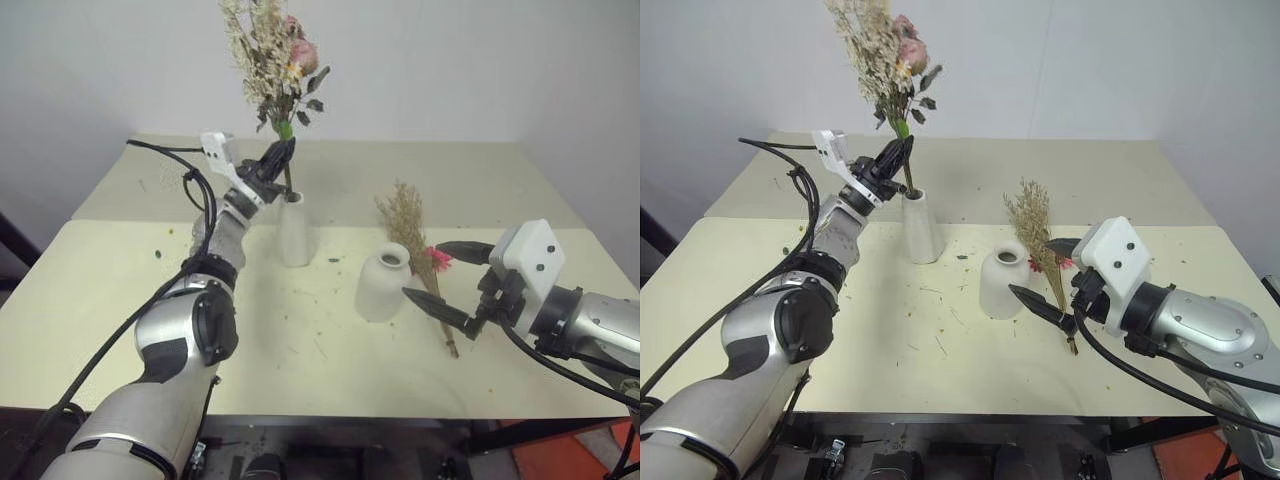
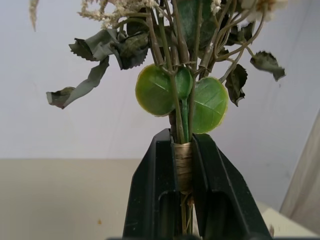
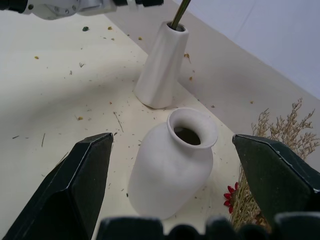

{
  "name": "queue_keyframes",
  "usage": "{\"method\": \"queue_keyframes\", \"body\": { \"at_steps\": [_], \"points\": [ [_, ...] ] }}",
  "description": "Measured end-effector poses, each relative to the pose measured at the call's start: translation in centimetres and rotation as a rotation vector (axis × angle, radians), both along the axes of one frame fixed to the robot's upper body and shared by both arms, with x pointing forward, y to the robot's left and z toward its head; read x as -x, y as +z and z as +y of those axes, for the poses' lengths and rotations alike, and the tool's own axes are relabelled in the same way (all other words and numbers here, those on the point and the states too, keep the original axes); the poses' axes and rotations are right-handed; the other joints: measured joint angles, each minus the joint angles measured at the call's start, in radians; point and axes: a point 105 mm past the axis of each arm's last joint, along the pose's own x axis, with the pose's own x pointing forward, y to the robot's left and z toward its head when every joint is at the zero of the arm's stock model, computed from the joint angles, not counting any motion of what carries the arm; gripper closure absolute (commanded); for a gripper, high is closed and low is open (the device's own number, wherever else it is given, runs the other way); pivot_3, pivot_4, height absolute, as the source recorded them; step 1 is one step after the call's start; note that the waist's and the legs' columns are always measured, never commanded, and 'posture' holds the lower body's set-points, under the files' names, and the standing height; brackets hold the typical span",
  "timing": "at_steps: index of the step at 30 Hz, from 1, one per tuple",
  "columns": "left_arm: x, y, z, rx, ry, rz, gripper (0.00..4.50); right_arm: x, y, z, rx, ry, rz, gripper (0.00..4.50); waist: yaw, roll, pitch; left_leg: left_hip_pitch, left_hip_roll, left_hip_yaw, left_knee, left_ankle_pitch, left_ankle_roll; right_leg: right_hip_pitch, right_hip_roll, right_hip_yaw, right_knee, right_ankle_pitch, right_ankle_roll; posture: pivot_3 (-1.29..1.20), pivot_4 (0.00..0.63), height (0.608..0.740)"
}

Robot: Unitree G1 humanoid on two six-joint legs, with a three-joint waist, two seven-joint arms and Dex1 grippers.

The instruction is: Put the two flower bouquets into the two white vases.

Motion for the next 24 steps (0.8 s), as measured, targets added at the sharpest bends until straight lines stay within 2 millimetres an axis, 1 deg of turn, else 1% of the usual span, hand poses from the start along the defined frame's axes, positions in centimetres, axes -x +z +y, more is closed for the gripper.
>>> {"method": "queue_keyframes", "body": {
  "at_steps": [3,10,14,19,21,23,24],
  "points": [
    [0.1,-0.8,0.0,-0.021,-0.004,0.003,4.37,-0.1,0.0,-0.1,-0.002,0.000,0.004,0.00,0.000,0.000,0.000,0.000,0.000,0.000,0.000,0.000,0.000,0.000,0.000,0.000,0.000,0.000,-0.001,0.00,0.150,0.740],
    [0.4,-0.8,-0.3,-0.055,-0.013,-0.024,4.37,-0.4,0.6,0.0,-0.007,0.004,-0.013,0.00,0.000,0.000,0.000,0.000,0.000,0.000,0.000,0.000,0.000,0.000,0.000,0.000,0.000,0.000,-0.001,0.00,0.150,0.740],
    [0.4,-1.1,-0.3,-0.061,-0.012,-0.028,4.37,-0.7,1.3,0.0,-0.030,0.003,-0.024,0.00,0.000,0.000,0.000,0.000,0.000,0.000,0.000,0.000,0.000,0.000,0.000,0.000,0.000,0.000,-0.001,0.00,0.150,0.740],
    [0.6,-1.3,-0.3,-0.064,-0.023,-0.030,4.37,-0.7,1.2,0.1,-0.038,0.004,-0.014,0.00,0.001,0.000,0.000,0.000,0.000,0.000,0.000,0.000,0.000,0.000,0.000,0.000,0.000,0.001,-0.001,0.00,0.150,0.740],
    [0.6,-1.4,-0.2,-0.065,-0.029,-0.031,3.63,-0.8,1.2,0.1,-0.039,0.001,-0.013,0.00,0.000,0.000,0.000,0.000,0.000,0.000,0.000,0.000,0.000,0.000,0.000,0.000,0.000,0.001,-0.001,0.00,0.150,0.740],
    [0.7,-1.4,-0.3,-0.068,-0.041,-0.035,3.14,-0.8,1.1,0.1,-0.039,0.000,-0.010,0.00,0.000,0.000,0.000,0.000,0.000,0.000,0.000,0.000,0.000,0.000,0.000,0.000,0.001,0.001,-0.001,0.00,0.150,0.740],
    [0.8,-1.4,-0.3,-0.069,-0.048,-0.037,2.77,-0.8,1.0,0.2,-0.038,0.001,-0.007,0.00,0.000,0.000,0.000,0.000,0.000,0.000,0.000,0.000,0.000,0.000,0.000,0.000,0.001,0.001,-0.001,0.00,0.150,0.740]
  ]
}}
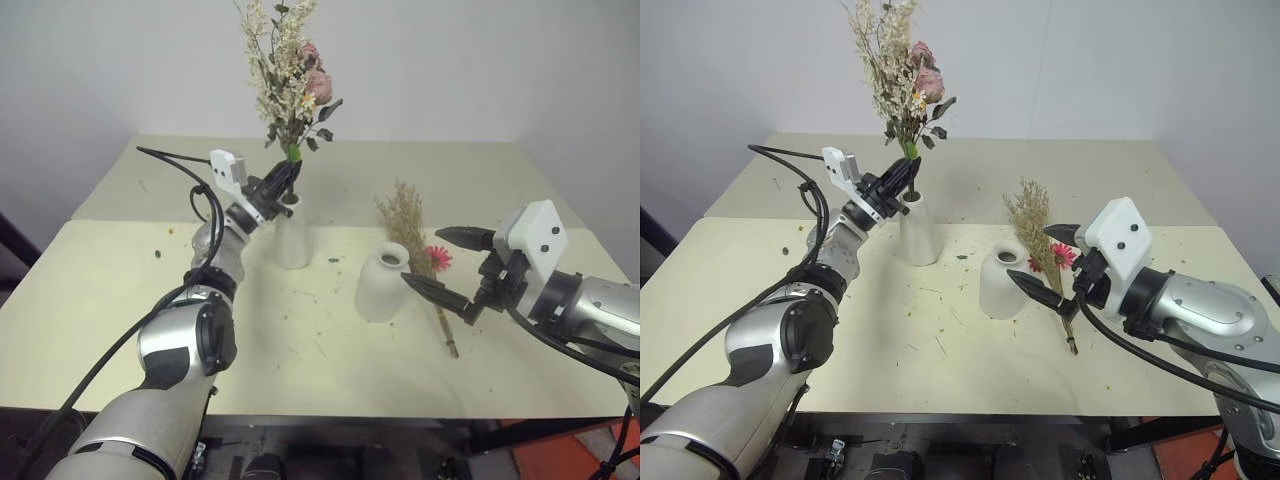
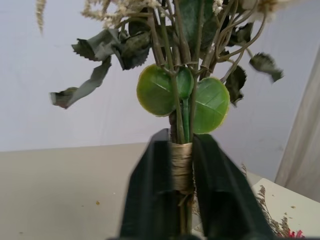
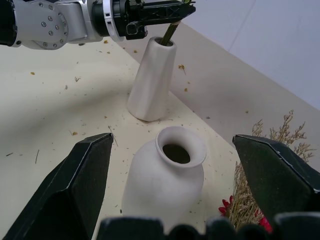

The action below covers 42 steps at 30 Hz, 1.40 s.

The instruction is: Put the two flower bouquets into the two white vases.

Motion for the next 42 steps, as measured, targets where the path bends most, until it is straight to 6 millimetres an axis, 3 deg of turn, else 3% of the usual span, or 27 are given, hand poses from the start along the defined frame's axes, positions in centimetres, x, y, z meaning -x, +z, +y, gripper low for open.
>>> {"method": "queue_keyframes", "body": {
  "at_steps": [8,9,13,19,25,30,36,42],
  "points": [
    [0.7,0.3,-0.1,-0.013,-0.070,-0.039,0.16,-0.1,-0.4,0.3,0.003,0.014,0.015,0.00,0.000,0.000,0.000,0.000,0.000,0.000,0.000,0.000,0.000,0.000,0.000,0.000,0.000,0.000,0.000,0.00,0.150,0.740],
    [0.8,0.4,0.0,-0.019,-0.070,-0.051,0.04,-0.1,-0.4,0.3,0.004,0.016,0.015,0.00,-0.001,0.000,0.000,0.000,0.000,0.000,0.000,0.000,0.000,0.000,0.000,0.000,0.000,0.000,0.000,0.00,0.150,0.740],
    [1.4,0.4,0.9,-0.068,-0.082,-0.098,0.04,-0.3,-0.5,0.3,0.003,0.019,0.015,0.00,-0.004,0.000,0.000,0.000,0.000,0.000,0.000,0.000,0.000,0.000,0.000,0.000,0.000,0.000,0.000,0.00,0.150,0.740],
    [2.2,-1.4,2.9,-0.144,-0.107,-0.085,0.04,-0.6,-1.0,0.3,0.006,0.030,0.023,0.00,-0.002,0.000,0.000,0.000,0.000,0.000,0.000,0.000,0.000,0.000,0.000,0.000,0.000,0.000,0.000,0.00,0.150,0.740],
    [3.1,-0.4,6.1,-0.171,-0.075,-0.127,0.04,-0.8,-1.0,0.3,0.001,0.028,0.018,0.00,-0.005,0.000,0.000,0.000,0.000,0.000,0.000,0.000,0.000,0.000,0.000,0.000,0.001,0.000,0.000,0.00,0.150,0.740],
    [4.6,-0.7,8.2,-0.231,-0.093,-0.143,0.04,-0.8,-1.1,0.1,0.001,0.024,0.019,0.00,-0.004,0.000,0.000,0.000,0.001,0.000,0.000,0.000,0.000,0.000,0.000,0.000,0.001,0.000,0.000,0.00,0.150,0.740],
    [9.3,0.2,7.5,-0.491,-0.204,-0.230,0.04,-1.9,-1.4,-1.2,0.011,-0.059,0.072,0.00,-0.004,0.000,0.000,0.001,0.001,0.000,0.000,0.000,0.000,0.000,0.000,0.001,0.001,0.000,-0.001,0.00,0.150,0.740],
    [12.5,0.7,6.6,-0.735,-0.212,-0.232,0.04,-4.8,-2.0,-5.4,0.094,-0.316,0.177,0.00,-0.001,0.001,0.000,0.002,0.002,0.001,0.000,0.000,0.000,0.000,0.001,0.000,0.001,-0.001,0.001,0.00,0.150,0.740]
  ]
}}
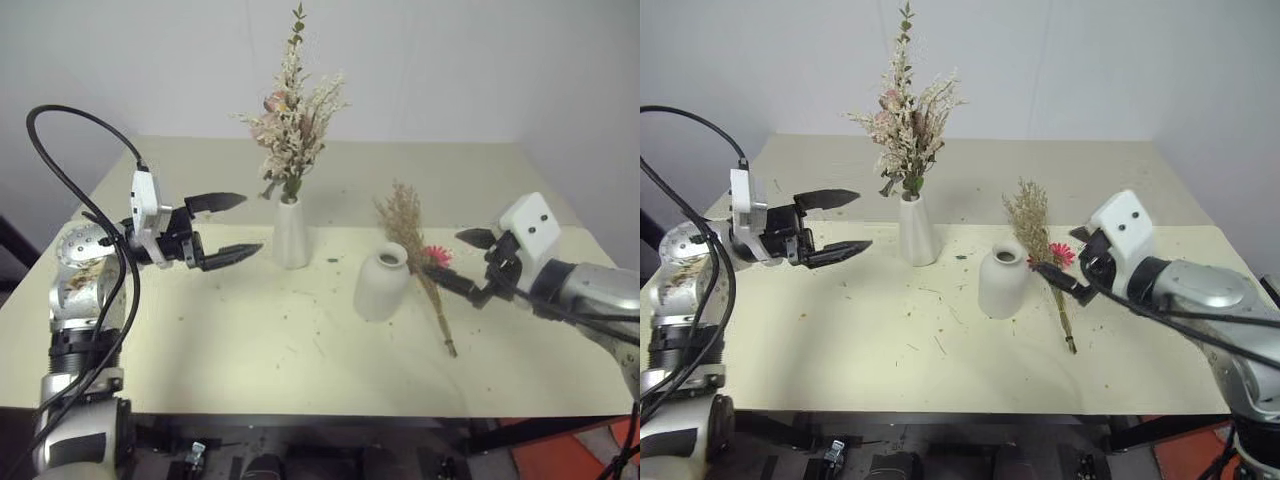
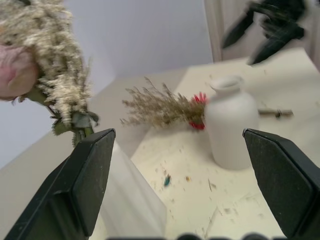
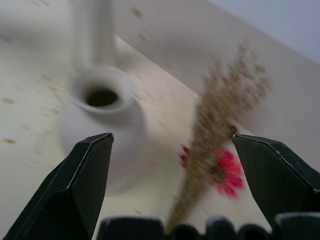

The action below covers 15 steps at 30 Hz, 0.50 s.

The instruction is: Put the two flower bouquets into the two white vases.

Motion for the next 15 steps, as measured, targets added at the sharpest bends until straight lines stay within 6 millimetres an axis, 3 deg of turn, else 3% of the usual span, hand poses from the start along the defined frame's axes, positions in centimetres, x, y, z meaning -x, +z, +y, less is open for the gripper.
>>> {"method": "queue_keyframes", "body": {
  "at_steps": [5,9,15],
  "points": [
    [1.3,0.4,-1.3,-0.119,-0.038,0.005,0.04,-1.2,-1.8,-1.3,0.001,-0.045,0.168,0.00,-0.001,0.000,0.000,-0.001,0.000,0.000,0.000,0.000,0.000,0.000,0.000,0.000,-0.001,0.000,0.000,0.00,0.150,0.740],
    [1.9,-0.5,-2.8,-0.178,-0.106,0.026,0.04,-1.8,-4.3,-0.6,0.006,-0.012,0.290,0.00,-0.003,0.000,0.000,-0.001,0.000,0.000,0.000,0.000,0.000,-0.001,0.000,0.000,-0.001,0.000,0.000,0.00,0.150,0.740],
    [1.8,-1.2,-3.5,-0.173,-0.117,0.051,0.04,-2.6,-6.6,0.6,-0.013,-0.003,0.374,0.00,-0.006,0.000,0.000,-0.001,0.000,0.000,0.000,0.000,0.000,-0.001,0.000,0.000,-0.001,0.000,0.000,0.00,0.150,0.740]
  ]
}}
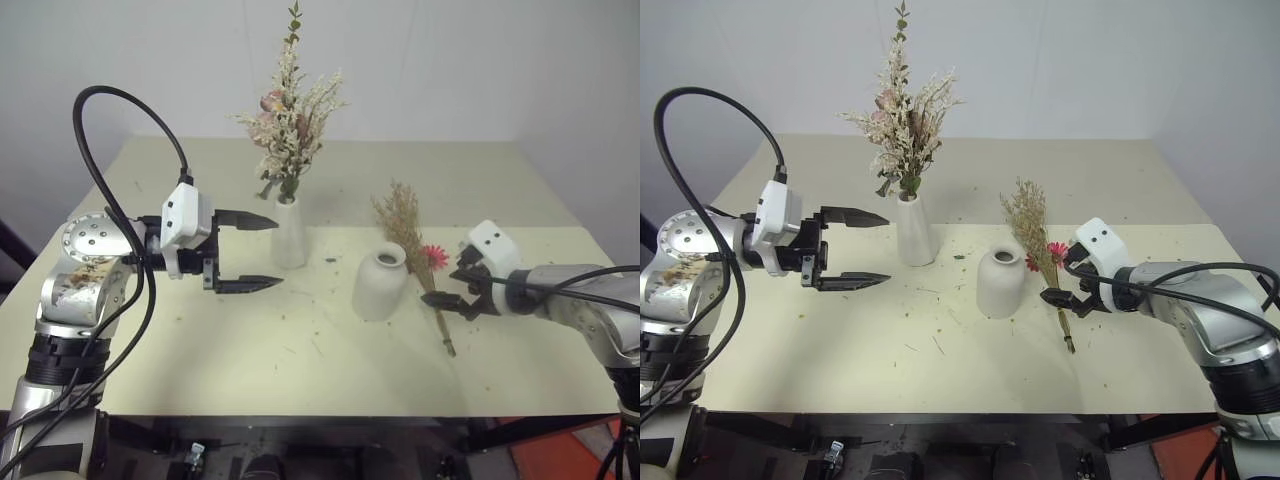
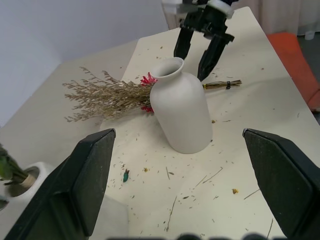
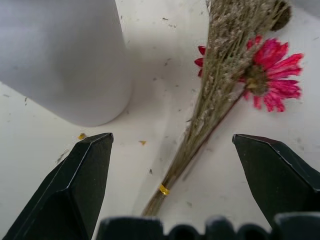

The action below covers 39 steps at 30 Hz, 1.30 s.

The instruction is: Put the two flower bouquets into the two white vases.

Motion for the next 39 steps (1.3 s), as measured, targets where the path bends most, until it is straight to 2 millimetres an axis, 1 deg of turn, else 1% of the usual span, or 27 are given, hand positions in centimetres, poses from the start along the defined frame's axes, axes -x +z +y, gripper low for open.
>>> {"method": "queue_keyframes", "body": {
  "at_steps": [3,6,9,11,17,20,26,28,30,31,32,33,34,35,36,37,39],
  "points": [
    [0.0,-0.2,0.0,-0.001,0.000,0.004,0.04,-0.4,-1.8,0.0,-0.006,-0.024,0.054,0.00,0.002,0.000,0.000,-0.001,0.000,0.000,0.000,0.000,0.000,0.000,0.000,0.000,0.000,0.000,0.000,0.00,0.150,0.740],
    [-0.1,-0.4,-0.1,-0.010,0.002,0.008,0.04,-1.0,-3.0,-0.3,-0.007,-0.060,0.092,0.00,0.002,0.000,0.000,-0.001,0.000,0.000,0.000,0.000,0.000,0.000,0.000,0.000,0.000,0.000,-0.001,0.00,0.150,0.740],
    [-0.1,-0.5,-0.1,-0.021,0.000,0.002,0.00,-1.6,-3.4,-0.4,0.006,-0.074,0.099,0.58,0.002,0.000,0.000,0.000,0.000,0.000,0.000,0.000,0.000,0.000,0.000,0.000,0.000,0.000,-0.001,0.00,0.150,0.740],
    [-0.1,-0.5,0.0,-0.026,0.002,-0.003,0.00,-1.7,-3.7,-0.4,0.003,-0.077,0.103,1.21,0.001,0.000,0.000,-0.001,0.000,0.000,0.000,0.000,0.000,0.000,0.000,0.000,0.000,0.000,-0.001,0.00,0.150,0.740],
    [-0.2,-1.1,0.4,-0.042,0.021,-0.004,0.00,-2.1,-3.3,-0.1,0.005,-0.078,0.088,3.40,0.001,0.000,0.000,0.000,0.000,0.000,0.000,0.000,0.000,0.000,0.000,0.000,0.000,0.000,0.000,0.00,0.150,0.740],
    [-0.5,-1.1,0.6,-0.043,0.038,-0.020,0.00,-2.0,-3.4,0.0,-0.002,-0.082,0.101,4.44,0.002,0.000,0.000,0.000,0.000,0.000,0.000,0.000,0.000,0.000,0.000,0.000,0.000,0.000,0.000,0.00,0.150,0.740],
    [-0.8,-1.3,1.0,-0.036,0.051,-0.016,0.00,-2.3,-2.7,-0.1,-0.024,-0.125,0.056,4.48,0.002,0.000,0.000,0.000,0.000,0.000,0.000,0.000,0.000,-0.001,0.000,0.000,0.000,0.000,-0.001,0.00,0.150,0.740],
    [-0.8,-1.3,1.0,-0.035,0.051,-0.019,0.00,-2.9,-1.7,-0.4,-0.036,-0.181,-0.037,4.48,0.000,0.000,0.000,-0.001,0.000,0.000,0.000,0.000,0.000,-0.001,0.000,0.000,0.000,0.000,-0.001,0.00,0.150,0.740],
    [-0.9,-1.2,1.0,-0.032,0.051,-0.027,0.00,-4.0,0.6,-1.1,-0.066,-0.267,-0.210,4.48,0.000,0.001,0.000,-0.001,0.000,0.000,0.000,0.000,0.000,-0.001,0.000,0.000,0.001,0.000,0.000,0.00,0.150,0.740],
    [-0.9,-1.2,1.1,-0.032,0.051,-0.028,0.00,-4.4,2.5,-1.4,-0.108,-0.320,-0.334,4.48,0.001,0.001,0.000,-0.001,0.000,0.000,0.000,0.000,0.000,-0.002,0.000,0.000,0.000,0.000,-0.001,0.00,0.150,0.740],
    [-0.9,-1.2,1.0,-0.032,0.050,-0.029,0.00,-4.6,4.0,-1.6,-0.132,-0.348,-0.424,4.48,0.001,0.001,0.000,-0.001,0.000,0.000,-0.001,0.000,0.000,-0.002,0.000,0.000,0.001,0.000,-0.001,0.00,0.150,0.740],
    [-0.9,-1.1,1.0,-0.032,0.049,-0.032,0.00,-4.5,6.2,-1.9,-0.157,-0.393,-0.565,4.48,0.001,0.001,0.000,-0.001,0.000,0.000,-0.001,0.000,0.000,-0.002,0.000,0.000,0.000,0.001,-0.001,0.00,0.150,0.740],
    [-1.0,-1.1,1.0,-0.032,0.048,-0.032,0.00,-4.3,7.4,-2.0,-0.183,-0.412,-0.640,4.48,0.002,0.001,0.000,-0.001,0.000,0.000,-0.001,0.000,0.000,-0.002,0.000,0.000,0.000,0.001,-0.001,0.00,0.150,0.740],
    [-1.0,-1.1,1.1,-0.032,0.047,-0.031,0.00,-3.9,9.3,-1.9,-0.240,-0.425,-0.756,4.48,0.001,0.001,0.000,-0.001,0.000,0.000,-0.002,0.000,0.000,-0.002,0.000,0.000,0.000,0.001,-0.002,0.00,0.150,0.740],
    [-1.0,-1.0,1.1,-0.031,0.047,-0.030,0.00,-3.3,10.5,-1.7,-0.287,-0.422,-0.825,4.48,0.001,0.001,0.000,-0.001,0.000,0.000,-0.002,0.000,0.000,-0.002,0.000,0.000,0.000,0.001,-0.002,0.00,0.150,0.740],
    [-1.1,-1.0,1.1,-0.030,0.047,-0.027,0.00,-2.8,11.8,-1.4,-0.402,-0.424,-0.872,4.48,0.001,0.001,0.000,-0.001,0.000,0.000,-0.002,0.000,0.000,-0.002,0.000,0.000,0.001,0.002,-0.002,0.00,0.150,0.740],
    [-1.2,-0.8,1.0,-0.030,0.040,-0.029,0.00,-1.9,13.6,-1.1,-0.590,-0.417,-0.915,4.48,0.000,0.001,0.001,0.000,0.000,0.000,-0.001,0.000,0.000,-0.001,0.000,0.000,0.001,0.002,-0.003,0.00,0.150,0.740]
  ]
}}
